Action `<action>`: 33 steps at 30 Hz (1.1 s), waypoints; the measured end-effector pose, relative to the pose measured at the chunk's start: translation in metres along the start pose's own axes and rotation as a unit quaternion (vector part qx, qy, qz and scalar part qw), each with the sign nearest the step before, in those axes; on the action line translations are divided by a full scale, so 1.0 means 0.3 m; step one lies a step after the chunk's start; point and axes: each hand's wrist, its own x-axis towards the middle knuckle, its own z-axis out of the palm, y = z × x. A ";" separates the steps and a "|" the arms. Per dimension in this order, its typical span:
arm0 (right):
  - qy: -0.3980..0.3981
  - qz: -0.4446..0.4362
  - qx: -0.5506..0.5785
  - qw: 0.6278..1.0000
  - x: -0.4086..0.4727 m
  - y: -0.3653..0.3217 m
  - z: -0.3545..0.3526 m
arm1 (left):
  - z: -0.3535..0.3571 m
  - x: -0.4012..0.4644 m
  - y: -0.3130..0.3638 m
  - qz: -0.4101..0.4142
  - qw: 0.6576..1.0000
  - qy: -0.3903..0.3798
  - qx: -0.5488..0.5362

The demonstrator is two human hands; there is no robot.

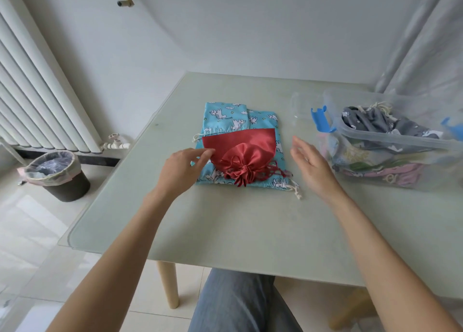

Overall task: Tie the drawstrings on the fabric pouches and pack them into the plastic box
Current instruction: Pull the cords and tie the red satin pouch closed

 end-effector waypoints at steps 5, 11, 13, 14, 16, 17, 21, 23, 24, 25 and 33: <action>-0.096 -0.242 -0.172 0.950 0.006 -0.134 0.076 | -0.020 0.094 0.025 0.022 0.998 0.032 -0.054; -0.149 -0.204 -0.314 0.915 0.063 -0.130 0.189 | 0.032 0.277 0.030 -0.013 0.985 -0.156 0.076; -0.078 -0.178 -0.209 0.958 0.091 -0.151 0.167 | 0.015 0.302 0.037 -0.017 0.984 -0.161 0.074; -0.045 -0.160 -0.164 0.972 0.106 -0.158 0.148 | -0.002 0.301 0.042 -0.011 0.989 -0.145 0.038; 0.003 -0.124 -0.074 0.989 0.142 -0.168 0.094 | -0.038 0.289 0.065 0.001 0.989 -0.101 -0.104; 0.021 -0.107 -0.028 0.994 0.162 -0.172 0.062 | -0.055 0.283 0.091 0.012 0.979 -0.082 -0.186; 0.066 -0.054 0.144 0.986 0.215 -0.224 -0.097 | -0.106 0.275 0.281 0.093 0.912 -0.071 -0.394; 0.093 -0.049 0.207 0.973 0.236 -0.257 -0.195 | -0.092 0.295 0.398 0.143 0.891 -0.080 -0.424; 0.111 -0.057 0.227 0.966 0.246 -0.268 -0.250 | -0.071 0.312 0.454 0.168 0.889 -0.081 -0.419; 0.127 -0.066 0.241 0.960 0.256 -0.277 -0.305 | -0.052 0.329 0.510 0.192 0.890 -0.080 -0.406; 0.127 -0.096 -0.048 0.986 0.265 -0.117 -0.745 | 0.221 0.407 0.832 0.308 0.927 -0.109 -0.182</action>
